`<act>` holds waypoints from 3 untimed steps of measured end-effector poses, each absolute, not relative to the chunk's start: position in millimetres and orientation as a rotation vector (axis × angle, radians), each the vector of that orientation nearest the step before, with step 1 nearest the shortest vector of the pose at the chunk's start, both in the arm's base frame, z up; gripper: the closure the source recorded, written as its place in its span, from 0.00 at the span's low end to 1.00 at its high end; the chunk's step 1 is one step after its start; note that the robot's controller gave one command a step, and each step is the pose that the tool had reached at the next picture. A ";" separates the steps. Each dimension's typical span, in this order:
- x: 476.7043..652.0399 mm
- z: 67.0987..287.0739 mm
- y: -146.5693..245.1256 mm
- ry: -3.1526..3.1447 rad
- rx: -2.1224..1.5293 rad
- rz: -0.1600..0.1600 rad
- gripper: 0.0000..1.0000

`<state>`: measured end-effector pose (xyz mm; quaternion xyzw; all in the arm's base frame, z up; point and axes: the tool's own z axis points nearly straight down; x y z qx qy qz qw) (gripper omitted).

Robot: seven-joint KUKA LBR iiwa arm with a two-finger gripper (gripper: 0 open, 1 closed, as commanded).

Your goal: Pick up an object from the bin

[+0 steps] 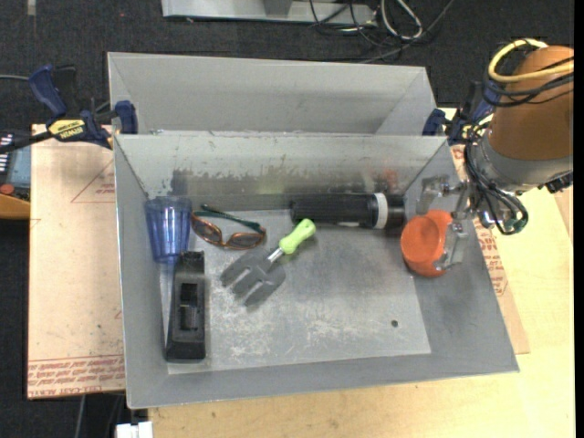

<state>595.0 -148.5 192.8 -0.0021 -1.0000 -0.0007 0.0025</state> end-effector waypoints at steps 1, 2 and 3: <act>596.8 197.7 -147.3 -3.144 0.001 0.000 0.00; 659.4 77.9 -56.1 -3.156 0.250 -0.001 0.00; 637.1 119.3 -147.8 -3.077 -0.740 0.003 0.00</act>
Offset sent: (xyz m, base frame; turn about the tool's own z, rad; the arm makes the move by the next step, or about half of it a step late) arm 0.0573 0.0903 -0.1228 -0.1613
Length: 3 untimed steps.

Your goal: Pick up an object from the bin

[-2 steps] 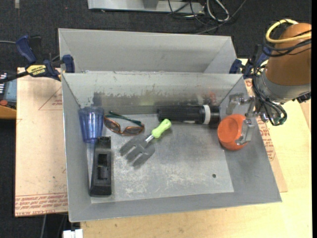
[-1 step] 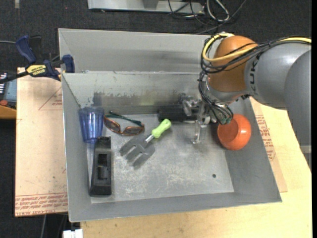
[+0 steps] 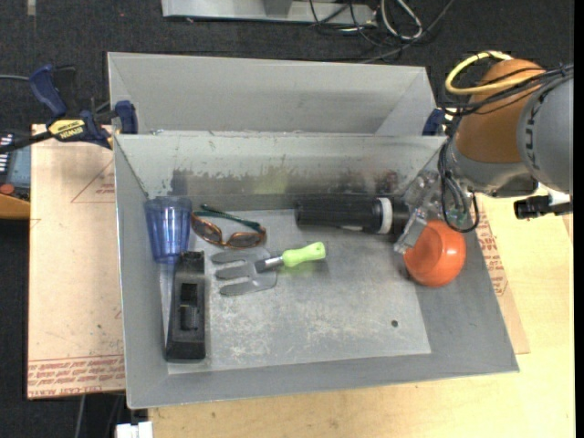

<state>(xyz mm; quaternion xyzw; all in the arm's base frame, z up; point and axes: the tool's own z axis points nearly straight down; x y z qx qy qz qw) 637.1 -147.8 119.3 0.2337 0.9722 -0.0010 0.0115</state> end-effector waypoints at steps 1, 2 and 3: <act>633.2 102.4 14.8 3.089 -0.411 0.001 0.00; 639.9 72.5 -53.3 3.069 0.526 -0.007 0.00; 640.6 71.5 28.8 3.099 -0.265 0.008 1.00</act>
Offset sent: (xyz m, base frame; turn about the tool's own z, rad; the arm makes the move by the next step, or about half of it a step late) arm 0.0026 0.0889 -0.0493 -0.1269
